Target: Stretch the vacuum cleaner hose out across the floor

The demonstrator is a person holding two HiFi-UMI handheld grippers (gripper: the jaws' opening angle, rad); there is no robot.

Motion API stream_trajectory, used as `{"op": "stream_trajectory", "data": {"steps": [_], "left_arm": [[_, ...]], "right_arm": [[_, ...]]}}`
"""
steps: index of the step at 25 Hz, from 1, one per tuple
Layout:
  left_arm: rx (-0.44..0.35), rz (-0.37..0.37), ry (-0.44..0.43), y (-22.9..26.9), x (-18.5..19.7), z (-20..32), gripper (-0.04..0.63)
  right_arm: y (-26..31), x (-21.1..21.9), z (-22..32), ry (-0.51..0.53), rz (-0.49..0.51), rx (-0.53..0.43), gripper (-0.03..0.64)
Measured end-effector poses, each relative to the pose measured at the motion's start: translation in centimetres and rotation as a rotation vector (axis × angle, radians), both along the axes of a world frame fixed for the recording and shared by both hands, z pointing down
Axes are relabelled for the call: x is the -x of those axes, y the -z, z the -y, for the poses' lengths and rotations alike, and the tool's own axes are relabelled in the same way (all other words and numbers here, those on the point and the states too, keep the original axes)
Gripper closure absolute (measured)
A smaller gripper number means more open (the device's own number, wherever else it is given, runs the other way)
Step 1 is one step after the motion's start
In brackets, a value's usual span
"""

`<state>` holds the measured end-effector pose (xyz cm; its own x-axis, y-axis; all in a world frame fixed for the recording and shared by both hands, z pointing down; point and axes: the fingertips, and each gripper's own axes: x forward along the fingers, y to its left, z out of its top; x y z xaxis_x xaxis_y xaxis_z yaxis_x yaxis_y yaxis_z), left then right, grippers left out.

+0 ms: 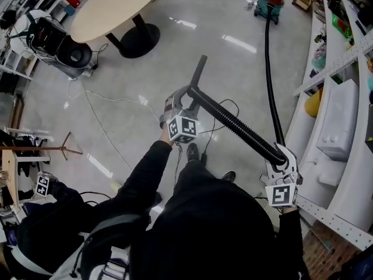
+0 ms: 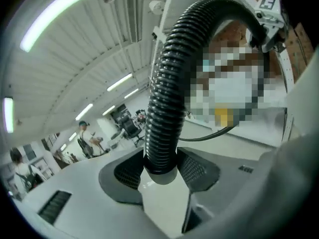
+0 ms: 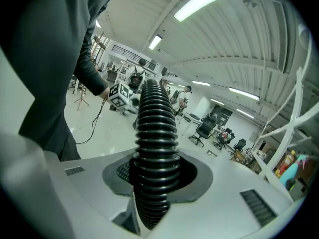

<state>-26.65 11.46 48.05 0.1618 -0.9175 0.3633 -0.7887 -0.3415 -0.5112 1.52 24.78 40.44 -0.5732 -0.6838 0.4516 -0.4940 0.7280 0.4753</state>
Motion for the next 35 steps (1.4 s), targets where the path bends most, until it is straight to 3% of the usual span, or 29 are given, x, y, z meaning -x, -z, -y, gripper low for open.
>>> {"op": "stream_trajectory", "data": {"steps": [5, 8, 16, 20, 24, 28, 30, 32, 33, 35], "left_arm": [[-0.148, 0.239, -0.07, 7.3, -6.5, -4.1, 0.371], [-0.249, 0.343, -0.131, 11.4, -10.6, -6.9, 0.373], [-0.49, 0.502, -0.156, 20.3, -14.5, -11.4, 0.377], [-0.577, 0.607, -0.191, 22.0, -15.7, -13.4, 0.377], [-0.62, 0.742, -0.281, 20.1, -16.2, -15.2, 0.364], [-0.621, 0.763, -0.339, 17.2, -15.8, -16.7, 0.362], [-0.624, 0.766, -0.347, 16.5, -15.3, -17.1, 0.362], [-0.609, 0.788, -0.357, 15.2, -14.3, -17.4, 0.362], [-0.603, 0.795, -0.366, 14.4, -13.8, -17.8, 0.362], [-0.594, 0.785, -0.389, 12.9, -12.9, -18.9, 0.362]], "right_arm": [[-6.7, -7.9, -3.8, -0.011, -0.015, 0.093, 0.479], [-10.0, -10.6, -4.9, -0.024, -0.047, 0.126, 0.479], [-12.7, -10.2, -4.7, -0.045, -0.032, 0.138, 0.477], [-9.5, -6.4, -5.9, 0.043, 0.061, 0.114, 0.377], [0.1, 1.9, -6.8, 0.148, 0.227, 0.067, 0.348], [2.8, 11.0, -5.7, 0.301, 0.145, 0.087, 0.281], [1.6, 14.1, -6.4, 0.364, 0.117, 0.179, 0.284], [0.4, 15.6, -7.1, 0.341, 0.147, 0.293, 0.364], [-0.2, 15.8, -7.4, 0.312, 0.172, 0.352, 0.441], [-1.5, 16.3, -8.3, 0.259, 0.195, 0.43, 0.476]]}}
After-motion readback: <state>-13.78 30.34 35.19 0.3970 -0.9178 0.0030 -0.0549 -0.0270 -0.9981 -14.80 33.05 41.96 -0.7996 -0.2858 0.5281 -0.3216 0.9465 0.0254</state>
